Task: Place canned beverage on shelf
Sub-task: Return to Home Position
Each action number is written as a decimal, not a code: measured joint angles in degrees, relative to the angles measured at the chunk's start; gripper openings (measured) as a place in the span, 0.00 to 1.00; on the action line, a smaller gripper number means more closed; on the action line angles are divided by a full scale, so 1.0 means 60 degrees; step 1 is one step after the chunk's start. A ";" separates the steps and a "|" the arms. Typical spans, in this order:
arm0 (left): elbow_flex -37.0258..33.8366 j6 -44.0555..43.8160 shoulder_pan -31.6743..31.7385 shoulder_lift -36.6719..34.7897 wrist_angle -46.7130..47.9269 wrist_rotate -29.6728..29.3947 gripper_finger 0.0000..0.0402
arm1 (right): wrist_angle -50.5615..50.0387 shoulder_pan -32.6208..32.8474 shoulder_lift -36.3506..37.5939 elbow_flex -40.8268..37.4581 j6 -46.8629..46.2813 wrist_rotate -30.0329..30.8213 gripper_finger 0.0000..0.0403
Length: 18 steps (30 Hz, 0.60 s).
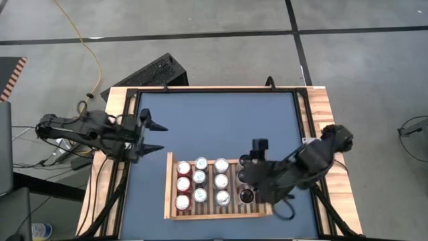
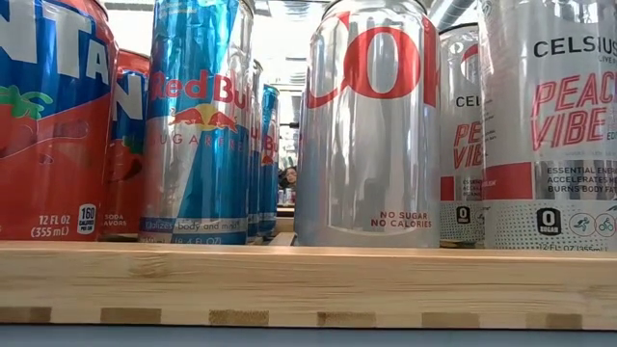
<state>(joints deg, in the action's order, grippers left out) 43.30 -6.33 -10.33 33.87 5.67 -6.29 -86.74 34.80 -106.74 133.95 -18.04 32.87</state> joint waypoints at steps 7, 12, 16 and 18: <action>0.0122 -0.0782 -0.0004 -0.0815 -0.0170 0.1902 0.75 | 0.0162 -0.0006 0.0916 -0.0004 0.0883 -0.0007 0.66; 0.0114 -0.0702 0.0006 -0.0970 0.0093 0.1951 0.75 | 0.0738 -0.0389 0.1519 -0.0051 0.2344 -0.0166 0.66; 0.0111 0.0276 0.0004 -0.0971 0.0309 0.3087 0.75 | 0.1752 -0.0971 0.2827 -0.0126 0.3155 -0.2282 0.66; 0.0111 0.0826 0.0004 -0.0969 0.0554 0.3745 0.75 | 0.2201 -0.1239 0.3400 -0.0420 0.3458 -0.3219 0.66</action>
<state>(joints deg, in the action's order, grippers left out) 43.97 -1.38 -10.31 28.05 8.99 16.18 -73.53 27.36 -86.34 131.43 2.71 13.56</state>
